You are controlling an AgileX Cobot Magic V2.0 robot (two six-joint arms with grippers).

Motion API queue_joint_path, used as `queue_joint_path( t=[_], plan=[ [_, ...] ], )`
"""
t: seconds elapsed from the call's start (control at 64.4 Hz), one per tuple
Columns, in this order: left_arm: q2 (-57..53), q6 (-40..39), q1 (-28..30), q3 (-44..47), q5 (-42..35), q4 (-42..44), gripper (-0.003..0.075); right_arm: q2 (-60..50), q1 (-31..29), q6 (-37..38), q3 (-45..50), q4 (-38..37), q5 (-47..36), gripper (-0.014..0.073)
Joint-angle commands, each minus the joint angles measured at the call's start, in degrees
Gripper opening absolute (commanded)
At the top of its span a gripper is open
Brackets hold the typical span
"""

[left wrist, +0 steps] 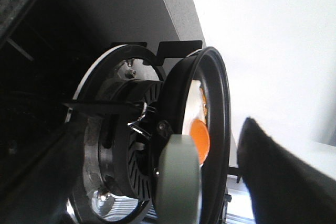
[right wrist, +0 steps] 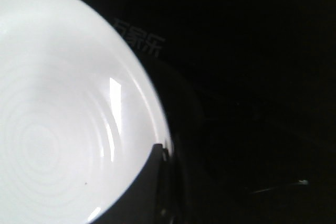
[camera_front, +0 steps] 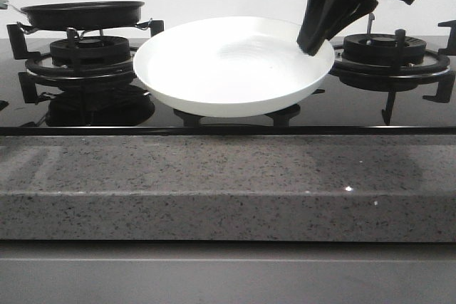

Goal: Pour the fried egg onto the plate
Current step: 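Grasp the frying pan's pale green handle with the left gripper and lift, then tilt the pan over the held plate with the left gripper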

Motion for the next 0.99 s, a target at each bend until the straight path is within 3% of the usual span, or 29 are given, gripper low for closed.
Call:
queue_joint_path(
  t=[0.0,0.668,0.979],
  plan=[
    [-2.3,0.3,0.0,-1.8,2.8,-5.6,0.0473,-2.5,-0.1,-0.4,-1.4,1.0,-1.9,-0.0066],
    [-2.2,0.3,0.0,-1.8,6.0,-10.7,-0.0002,-2.5,-0.1,-0.4,-1.4,1.0,-1.9,-0.0066],
    [-5.4,2.8,0.0,-1.8,8.6,-14.2,-0.0019,-2.5,-0.1,-0.4,-1.4,1.0,-1.9,-0.0066]
  ],
)
